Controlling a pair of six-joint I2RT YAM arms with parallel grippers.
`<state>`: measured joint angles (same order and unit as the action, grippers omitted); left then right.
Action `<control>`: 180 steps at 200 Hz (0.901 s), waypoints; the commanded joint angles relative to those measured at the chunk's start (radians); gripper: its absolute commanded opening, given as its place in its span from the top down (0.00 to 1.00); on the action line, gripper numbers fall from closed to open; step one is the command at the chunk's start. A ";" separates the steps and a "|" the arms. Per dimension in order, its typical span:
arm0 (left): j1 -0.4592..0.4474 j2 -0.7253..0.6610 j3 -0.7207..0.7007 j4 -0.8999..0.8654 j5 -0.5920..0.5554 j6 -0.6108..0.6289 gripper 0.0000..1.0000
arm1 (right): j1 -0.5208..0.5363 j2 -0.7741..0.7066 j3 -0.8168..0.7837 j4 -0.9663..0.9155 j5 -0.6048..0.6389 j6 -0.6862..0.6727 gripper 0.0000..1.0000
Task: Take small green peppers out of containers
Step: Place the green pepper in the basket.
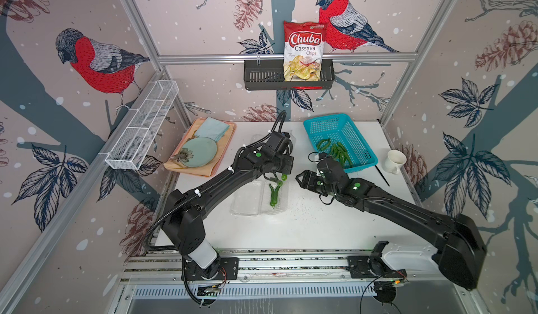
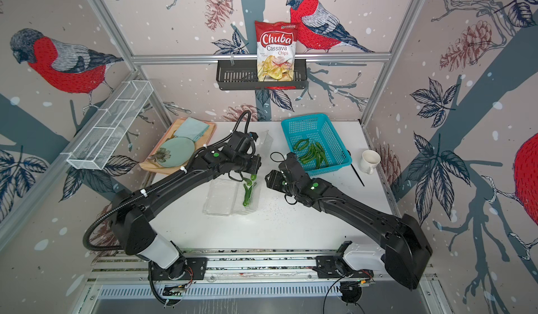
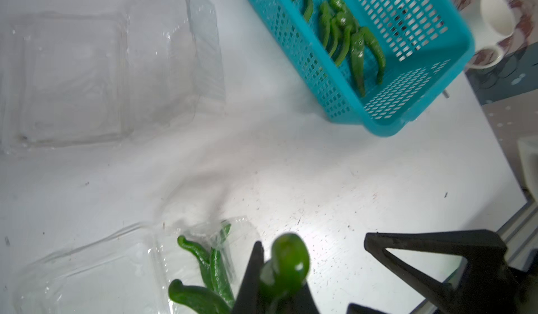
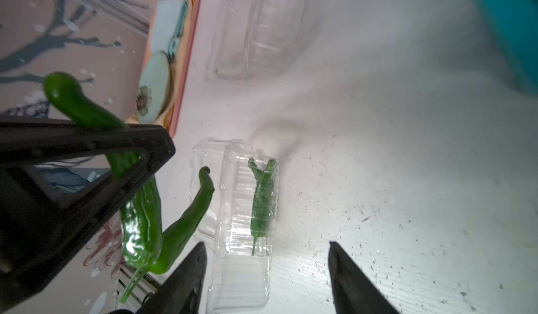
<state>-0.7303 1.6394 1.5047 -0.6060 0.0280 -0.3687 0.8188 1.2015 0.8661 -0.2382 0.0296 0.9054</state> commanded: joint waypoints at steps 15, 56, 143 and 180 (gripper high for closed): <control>0.000 0.142 0.245 -0.021 0.069 0.036 1.00 | -0.064 -0.195 -0.107 0.002 0.119 0.082 0.32; -0.009 0.432 0.618 0.000 0.216 0.047 1.00 | -0.117 -0.422 -0.247 -0.097 0.224 0.167 0.31; -0.068 0.788 0.853 0.412 0.401 -0.082 1.00 | -0.173 -0.643 -0.324 -0.306 0.224 0.200 0.30; -0.101 0.903 0.900 0.332 0.306 -0.060 1.00 | -0.177 -0.643 -0.340 -0.296 0.215 0.199 0.30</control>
<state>-0.8223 2.4962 2.3962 -0.2810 0.3801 -0.4191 0.6453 0.5579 0.5343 -0.5312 0.2379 1.1011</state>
